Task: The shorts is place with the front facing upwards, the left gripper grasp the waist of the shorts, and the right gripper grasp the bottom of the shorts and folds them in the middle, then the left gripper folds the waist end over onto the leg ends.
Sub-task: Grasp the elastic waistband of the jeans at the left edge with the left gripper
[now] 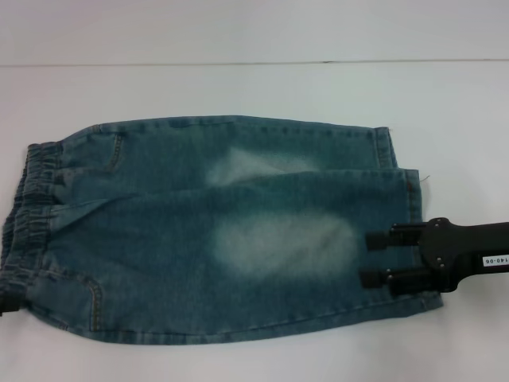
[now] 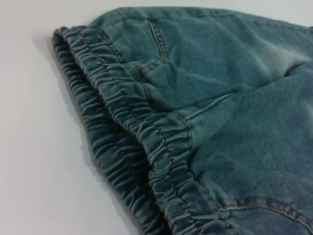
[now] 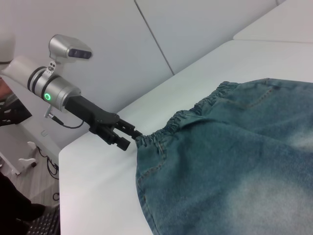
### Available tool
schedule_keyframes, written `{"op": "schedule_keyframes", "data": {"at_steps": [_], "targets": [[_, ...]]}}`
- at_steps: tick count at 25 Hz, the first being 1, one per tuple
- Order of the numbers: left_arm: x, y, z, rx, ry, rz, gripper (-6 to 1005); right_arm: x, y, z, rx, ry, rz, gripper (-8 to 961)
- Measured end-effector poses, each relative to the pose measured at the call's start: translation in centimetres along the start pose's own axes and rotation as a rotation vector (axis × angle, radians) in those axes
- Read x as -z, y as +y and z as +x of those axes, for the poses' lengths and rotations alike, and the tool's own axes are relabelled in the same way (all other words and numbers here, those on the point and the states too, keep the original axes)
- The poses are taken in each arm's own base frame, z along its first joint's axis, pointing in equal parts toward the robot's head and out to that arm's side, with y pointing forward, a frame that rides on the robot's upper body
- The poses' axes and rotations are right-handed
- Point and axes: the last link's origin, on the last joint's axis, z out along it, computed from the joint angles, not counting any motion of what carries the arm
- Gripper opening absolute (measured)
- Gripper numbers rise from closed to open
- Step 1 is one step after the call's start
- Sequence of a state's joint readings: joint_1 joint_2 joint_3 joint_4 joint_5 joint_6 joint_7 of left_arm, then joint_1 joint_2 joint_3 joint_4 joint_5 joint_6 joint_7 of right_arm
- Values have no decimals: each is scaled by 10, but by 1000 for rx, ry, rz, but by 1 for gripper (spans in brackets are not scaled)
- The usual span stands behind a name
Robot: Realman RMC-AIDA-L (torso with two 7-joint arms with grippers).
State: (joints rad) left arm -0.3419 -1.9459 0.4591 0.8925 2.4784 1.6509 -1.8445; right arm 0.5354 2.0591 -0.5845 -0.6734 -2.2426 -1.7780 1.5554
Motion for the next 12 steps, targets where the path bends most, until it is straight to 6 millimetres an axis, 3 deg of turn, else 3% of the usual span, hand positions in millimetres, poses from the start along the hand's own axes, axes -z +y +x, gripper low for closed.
{"op": "schedule_keyframes", "data": {"at_steps": [12], "targets": [[-18,2,3,-35,-41,41,784,-1,0,2,4,-3,-4,857]]}}
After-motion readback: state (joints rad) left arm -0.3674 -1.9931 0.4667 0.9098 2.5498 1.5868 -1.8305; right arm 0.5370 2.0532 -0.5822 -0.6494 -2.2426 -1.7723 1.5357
